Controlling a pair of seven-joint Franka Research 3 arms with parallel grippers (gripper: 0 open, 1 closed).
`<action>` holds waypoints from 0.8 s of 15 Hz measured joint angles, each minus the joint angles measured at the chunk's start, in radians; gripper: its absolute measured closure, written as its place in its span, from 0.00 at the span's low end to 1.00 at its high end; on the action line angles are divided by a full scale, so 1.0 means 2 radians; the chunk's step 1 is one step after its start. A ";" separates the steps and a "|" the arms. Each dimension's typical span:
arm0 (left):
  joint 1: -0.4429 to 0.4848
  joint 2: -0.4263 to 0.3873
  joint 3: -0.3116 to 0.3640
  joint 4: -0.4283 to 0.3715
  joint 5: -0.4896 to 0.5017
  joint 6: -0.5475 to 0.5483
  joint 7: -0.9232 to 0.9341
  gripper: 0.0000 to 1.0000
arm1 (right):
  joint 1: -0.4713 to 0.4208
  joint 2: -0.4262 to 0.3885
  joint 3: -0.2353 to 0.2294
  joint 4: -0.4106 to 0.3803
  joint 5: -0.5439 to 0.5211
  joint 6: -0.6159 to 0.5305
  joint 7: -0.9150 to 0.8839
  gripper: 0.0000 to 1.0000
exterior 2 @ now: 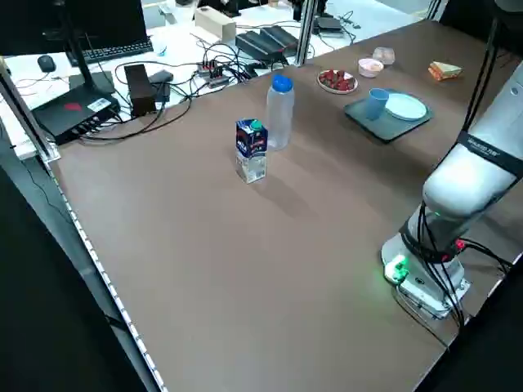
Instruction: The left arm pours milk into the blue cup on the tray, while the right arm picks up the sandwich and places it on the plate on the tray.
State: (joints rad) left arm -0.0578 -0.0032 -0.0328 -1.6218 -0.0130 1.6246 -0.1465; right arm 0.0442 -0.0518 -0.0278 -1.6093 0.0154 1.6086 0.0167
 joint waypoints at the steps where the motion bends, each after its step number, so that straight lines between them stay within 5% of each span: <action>1: 0.000 0.000 0.000 -0.001 0.000 0.000 0.000 0.01 | 0.000 0.000 0.000 -0.001 0.000 0.003 0.003 0.00; 5: 0.000 0.002 0.000 -0.001 -0.003 0.000 0.000 0.01 | 0.000 0.000 0.000 -0.003 0.004 0.004 0.007 0.00; 12: 0.067 0.023 0.004 -0.002 -0.150 0.001 0.000 0.01 | 0.002 0.000 0.002 -0.003 0.005 0.005 0.007 0.00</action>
State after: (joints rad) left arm 0.0753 0.0420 -0.0239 -1.6251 -0.3139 1.6264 -0.1475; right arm 0.0480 -0.0519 -0.0239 -1.6151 0.0256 1.6193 0.0312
